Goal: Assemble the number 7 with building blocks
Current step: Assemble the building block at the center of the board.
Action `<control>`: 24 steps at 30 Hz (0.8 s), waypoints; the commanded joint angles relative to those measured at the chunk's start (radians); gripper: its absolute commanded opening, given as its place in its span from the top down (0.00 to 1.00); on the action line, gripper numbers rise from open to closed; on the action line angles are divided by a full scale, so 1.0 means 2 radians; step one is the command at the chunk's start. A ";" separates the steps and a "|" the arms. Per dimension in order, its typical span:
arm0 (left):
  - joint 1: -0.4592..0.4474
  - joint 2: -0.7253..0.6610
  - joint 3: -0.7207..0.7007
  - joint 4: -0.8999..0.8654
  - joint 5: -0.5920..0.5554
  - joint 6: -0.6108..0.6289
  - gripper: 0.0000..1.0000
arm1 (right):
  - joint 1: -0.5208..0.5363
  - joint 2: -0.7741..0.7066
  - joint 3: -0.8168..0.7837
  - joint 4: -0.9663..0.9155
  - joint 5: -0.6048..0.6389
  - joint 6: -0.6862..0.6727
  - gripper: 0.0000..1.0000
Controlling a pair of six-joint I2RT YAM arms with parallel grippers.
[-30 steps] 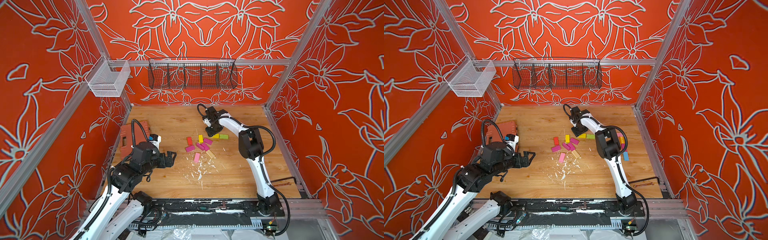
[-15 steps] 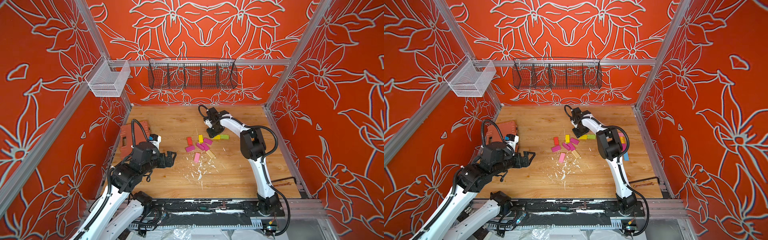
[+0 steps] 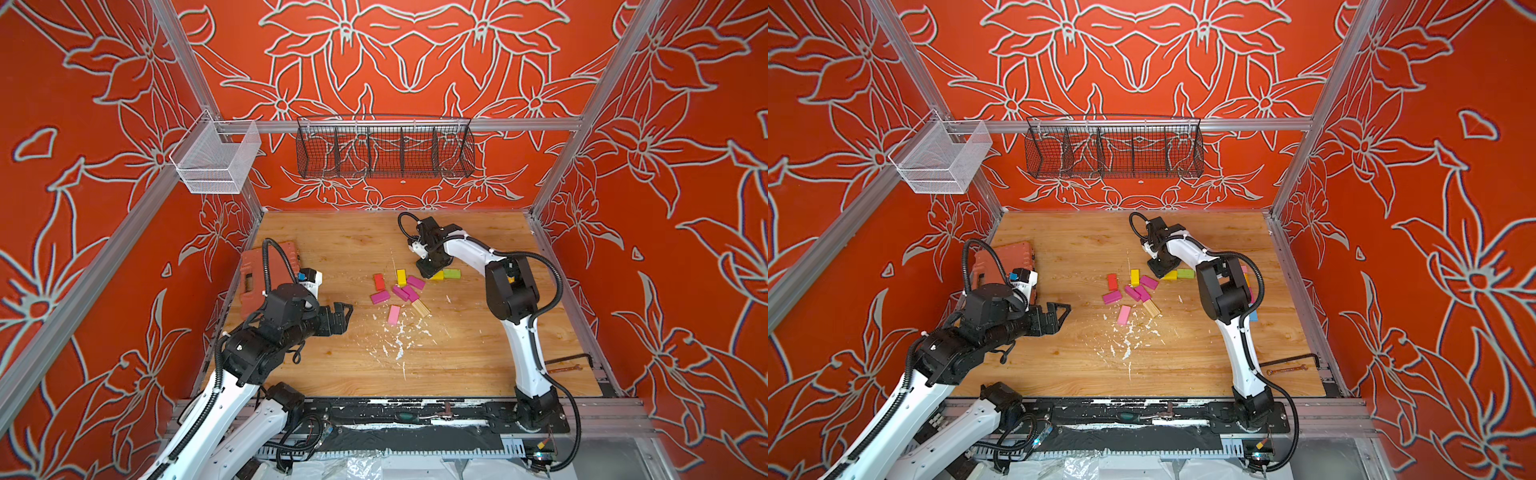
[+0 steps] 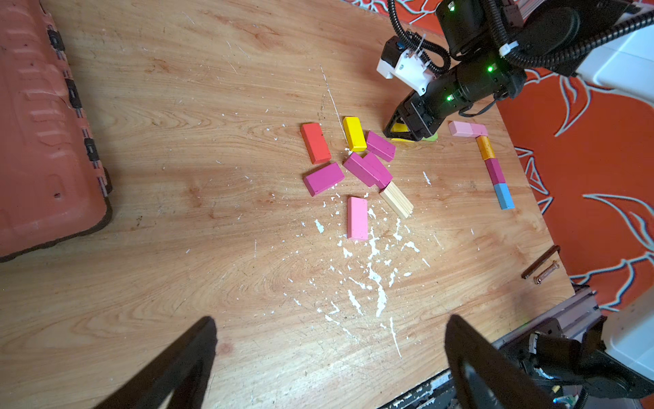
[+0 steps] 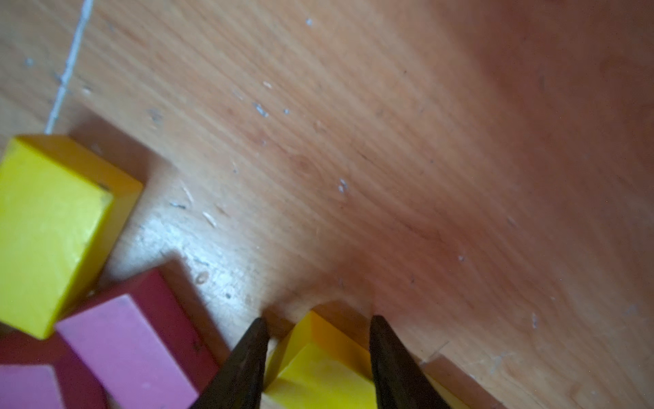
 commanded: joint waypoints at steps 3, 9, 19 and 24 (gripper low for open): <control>0.003 -0.003 -0.004 0.002 0.003 -0.005 0.02 | -0.005 -0.009 -0.005 -0.010 -0.008 -0.017 0.50; 0.003 -0.004 -0.004 0.003 0.004 -0.005 0.02 | -0.005 -0.049 -0.027 0.011 -0.034 0.017 0.46; 0.005 -0.012 -0.006 0.005 0.012 -0.004 0.02 | -0.011 -0.145 -0.140 0.037 -0.056 0.130 0.46; 0.007 -0.013 -0.006 0.006 0.020 -0.003 0.02 | -0.012 -0.179 -0.204 0.068 -0.099 0.176 0.58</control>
